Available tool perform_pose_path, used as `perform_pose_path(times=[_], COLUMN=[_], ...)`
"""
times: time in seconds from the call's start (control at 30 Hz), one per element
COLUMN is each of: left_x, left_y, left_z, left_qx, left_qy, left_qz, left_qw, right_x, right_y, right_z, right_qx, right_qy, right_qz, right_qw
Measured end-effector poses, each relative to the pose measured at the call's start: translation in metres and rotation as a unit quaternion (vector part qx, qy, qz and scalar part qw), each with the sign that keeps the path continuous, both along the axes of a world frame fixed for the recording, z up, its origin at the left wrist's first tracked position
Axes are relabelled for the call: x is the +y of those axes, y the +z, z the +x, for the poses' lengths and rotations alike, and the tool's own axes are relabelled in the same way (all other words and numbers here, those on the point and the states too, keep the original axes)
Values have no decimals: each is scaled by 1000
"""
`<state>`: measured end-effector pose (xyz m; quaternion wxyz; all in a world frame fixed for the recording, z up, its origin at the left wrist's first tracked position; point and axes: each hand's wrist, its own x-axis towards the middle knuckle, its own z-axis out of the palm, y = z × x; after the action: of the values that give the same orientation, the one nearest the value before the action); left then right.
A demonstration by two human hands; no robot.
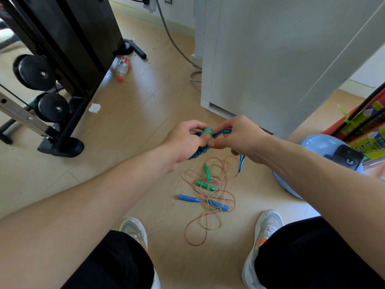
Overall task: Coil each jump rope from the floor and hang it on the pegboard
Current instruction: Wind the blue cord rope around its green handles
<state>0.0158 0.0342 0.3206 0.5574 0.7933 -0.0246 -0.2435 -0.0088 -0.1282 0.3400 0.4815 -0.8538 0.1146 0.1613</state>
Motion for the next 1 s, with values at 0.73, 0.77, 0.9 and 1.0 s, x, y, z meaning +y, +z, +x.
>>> perform_pose_path(times=[0.73, 0.77, 0.9, 1.0], left_x=[-10, -9, -10, -10], left_y=[-7, -9, -17, -21], left_z=[2, 1, -1, 1], left_qx=[63, 42, -8, -17], left_qy=[44, 25, -21, -22], left_qz=[30, 47, 84, 91], left_qw=[997, 998, 996, 995], right_x=[12, 11, 11, 11], right_y=[4, 1, -9, -10], right_z=[-9, -9, -10, -6], right_qx=[-21, 19, 119, 93], right_qy=[-31, -61, -124, -53], right_qz=[-120, -83, -7, -74], right_qw=[992, 995, 985, 992])
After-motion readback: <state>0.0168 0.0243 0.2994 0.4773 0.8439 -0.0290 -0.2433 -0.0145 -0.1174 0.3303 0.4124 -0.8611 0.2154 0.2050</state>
